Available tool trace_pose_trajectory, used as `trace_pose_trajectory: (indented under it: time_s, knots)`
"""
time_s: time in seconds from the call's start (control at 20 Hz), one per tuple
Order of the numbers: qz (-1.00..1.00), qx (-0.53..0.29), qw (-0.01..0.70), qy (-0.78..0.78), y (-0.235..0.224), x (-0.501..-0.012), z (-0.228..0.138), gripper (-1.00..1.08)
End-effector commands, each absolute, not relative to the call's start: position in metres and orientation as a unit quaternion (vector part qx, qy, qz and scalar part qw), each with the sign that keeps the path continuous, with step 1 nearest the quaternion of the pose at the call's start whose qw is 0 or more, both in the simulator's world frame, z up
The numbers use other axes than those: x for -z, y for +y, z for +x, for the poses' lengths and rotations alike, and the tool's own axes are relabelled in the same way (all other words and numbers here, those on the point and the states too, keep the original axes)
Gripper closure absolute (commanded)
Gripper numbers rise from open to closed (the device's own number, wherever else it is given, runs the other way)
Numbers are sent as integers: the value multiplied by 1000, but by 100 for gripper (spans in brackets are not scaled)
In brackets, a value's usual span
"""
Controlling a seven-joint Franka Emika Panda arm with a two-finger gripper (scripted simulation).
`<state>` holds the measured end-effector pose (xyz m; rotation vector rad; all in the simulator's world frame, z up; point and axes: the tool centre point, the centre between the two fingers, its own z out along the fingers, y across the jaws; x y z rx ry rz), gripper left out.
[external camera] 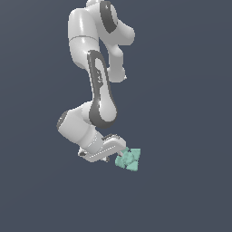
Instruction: Pick up the object and move it to a goal position.
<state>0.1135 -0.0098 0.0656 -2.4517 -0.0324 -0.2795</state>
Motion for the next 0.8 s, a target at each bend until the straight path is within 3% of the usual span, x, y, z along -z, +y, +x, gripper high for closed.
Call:
trace_pose_trajectory:
  time_s: [0.0, 0.35, 0.4, 0.75]
  knots:
    - [-937, 107, 331, -13, -5, -60, 115, -60]
    - [-937, 108, 332, -13, 8, -45, 118, -60]
    - [-937, 108, 332, -13, 8, -45, 118, 108]
    - [-937, 108, 332, -13, 8, -45, 118, 108]
